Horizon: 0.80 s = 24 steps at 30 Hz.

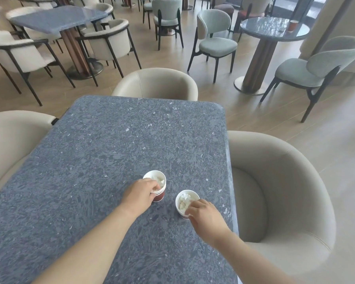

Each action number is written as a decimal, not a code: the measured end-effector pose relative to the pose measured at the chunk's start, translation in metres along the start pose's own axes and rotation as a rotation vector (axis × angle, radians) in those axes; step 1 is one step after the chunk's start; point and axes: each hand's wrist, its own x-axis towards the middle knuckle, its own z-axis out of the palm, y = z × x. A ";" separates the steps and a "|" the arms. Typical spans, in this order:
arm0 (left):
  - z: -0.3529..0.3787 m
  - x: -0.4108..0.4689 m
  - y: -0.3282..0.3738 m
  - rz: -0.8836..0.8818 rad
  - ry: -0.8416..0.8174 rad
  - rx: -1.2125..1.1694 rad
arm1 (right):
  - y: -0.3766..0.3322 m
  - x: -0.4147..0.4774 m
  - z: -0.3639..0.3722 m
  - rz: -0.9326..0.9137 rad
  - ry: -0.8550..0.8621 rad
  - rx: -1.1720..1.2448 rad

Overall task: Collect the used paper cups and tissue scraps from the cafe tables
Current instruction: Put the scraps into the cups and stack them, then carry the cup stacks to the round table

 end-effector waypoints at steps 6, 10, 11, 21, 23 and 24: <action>0.019 0.000 0.007 0.006 -0.085 0.007 | 0.004 0.003 0.001 0.037 0.029 0.072; 0.022 0.000 0.010 0.015 -0.104 0.084 | 0.005 0.006 -0.003 0.077 0.048 0.088; 0.022 -0.001 0.010 0.032 -0.100 0.090 | 0.005 0.006 -0.005 0.093 0.065 0.087; 0.011 -0.040 0.023 0.255 -0.017 -0.038 | -0.028 -0.030 -0.019 0.325 0.177 0.191; 0.007 -0.053 0.025 0.303 -0.014 -0.091 | -0.040 -0.043 -0.023 0.382 0.224 0.232; 0.005 -0.059 0.026 0.331 -0.016 -0.109 | -0.047 -0.050 -0.024 0.408 0.253 0.254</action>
